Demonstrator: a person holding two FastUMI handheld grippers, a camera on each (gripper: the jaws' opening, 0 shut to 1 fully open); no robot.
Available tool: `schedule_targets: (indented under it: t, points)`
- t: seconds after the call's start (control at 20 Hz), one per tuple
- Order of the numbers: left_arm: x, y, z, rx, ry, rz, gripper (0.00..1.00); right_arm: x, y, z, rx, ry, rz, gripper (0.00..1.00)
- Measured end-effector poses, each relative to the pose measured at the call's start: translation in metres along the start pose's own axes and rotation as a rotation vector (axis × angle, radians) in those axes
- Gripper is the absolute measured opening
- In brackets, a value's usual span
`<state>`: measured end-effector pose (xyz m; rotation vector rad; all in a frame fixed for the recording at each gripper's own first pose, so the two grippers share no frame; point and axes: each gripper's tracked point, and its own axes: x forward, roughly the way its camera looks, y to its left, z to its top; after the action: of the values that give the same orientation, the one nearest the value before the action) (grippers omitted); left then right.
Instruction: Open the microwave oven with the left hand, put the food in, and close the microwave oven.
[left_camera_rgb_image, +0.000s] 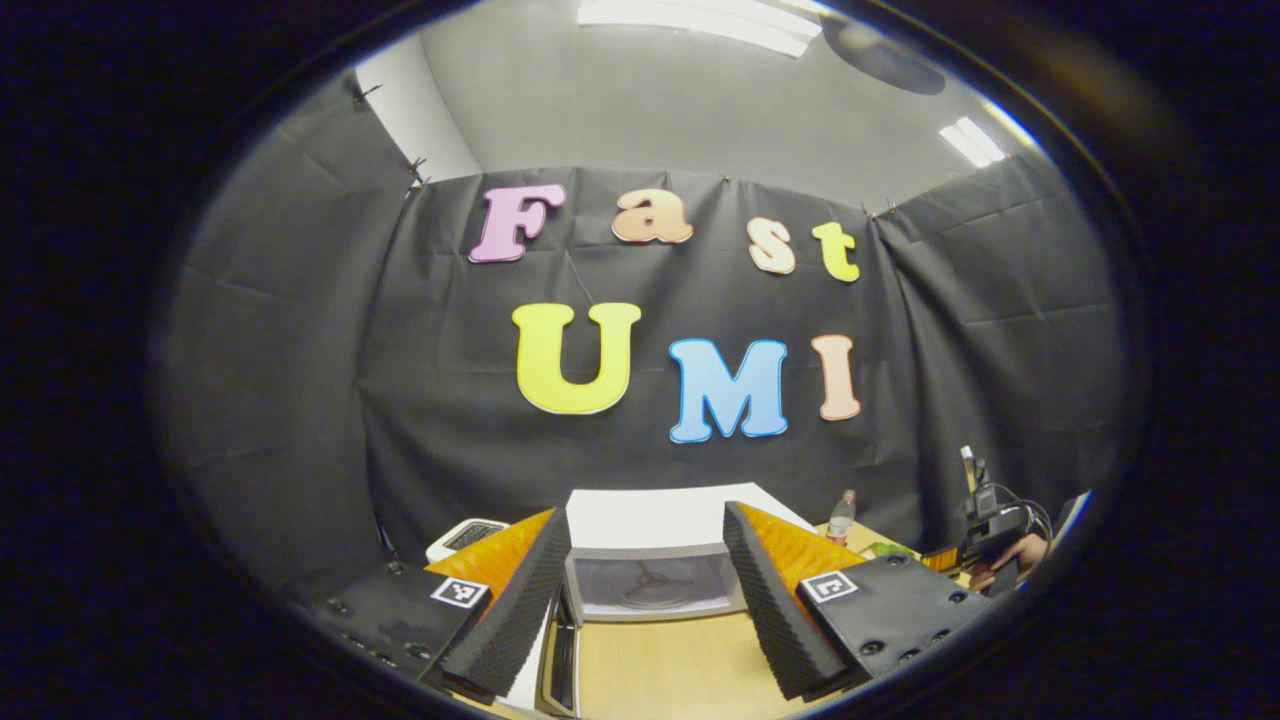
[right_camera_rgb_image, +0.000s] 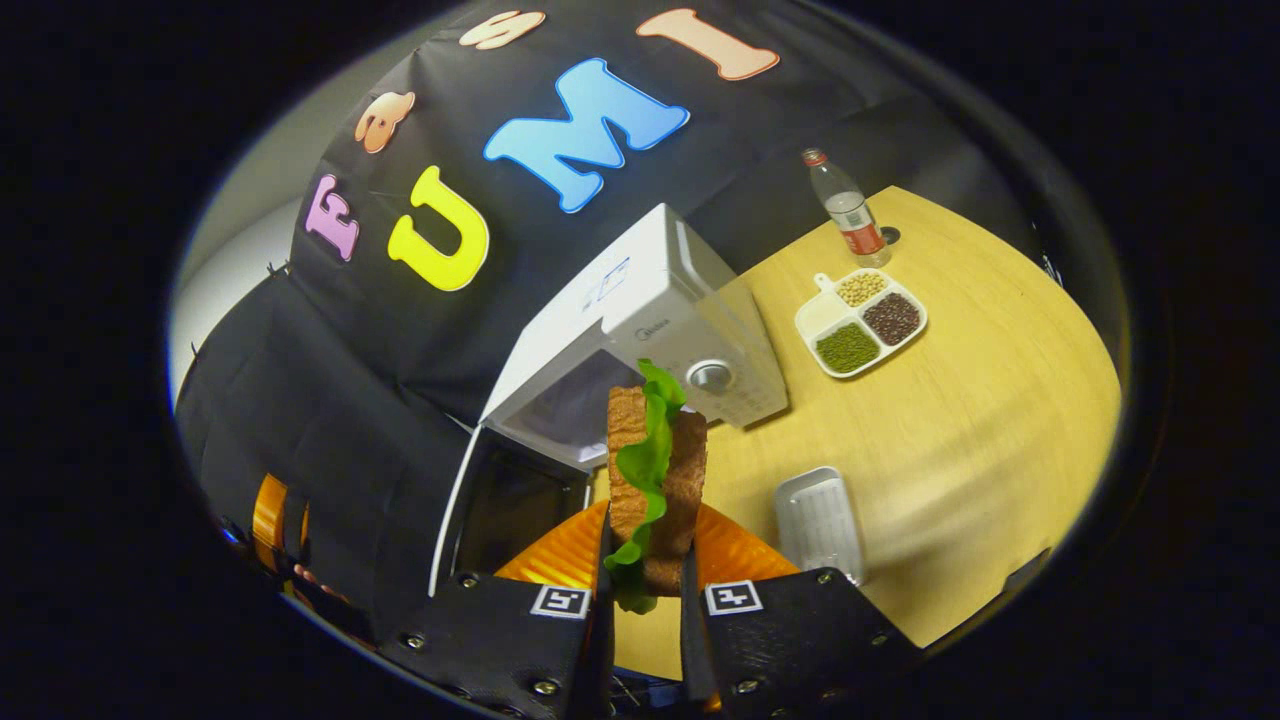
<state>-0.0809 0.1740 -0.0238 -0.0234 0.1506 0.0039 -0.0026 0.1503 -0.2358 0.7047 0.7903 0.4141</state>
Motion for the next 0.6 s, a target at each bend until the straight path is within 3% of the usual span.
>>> schedule_targets:
  t: [0.4, 0.5, 0.6]
  points:
    - [-0.01, 0.056, 0.004, -0.012, -0.032, -0.042, 1.0, 0.071, 0.071, -0.017, 0.11, -0.083, 0.081, 0.27]
    - [-0.015, 0.07, 0.006, -0.016, -0.039, -0.041, 0.95, 0.092, 0.08, -0.021, 0.154, -0.094, 0.096, 0.27]
    - [-0.019, 0.085, 0.006, -0.016, -0.04, -0.029, 1.0, 0.12, 0.084, -0.024, 0.213, -0.101, 0.091, 0.27]
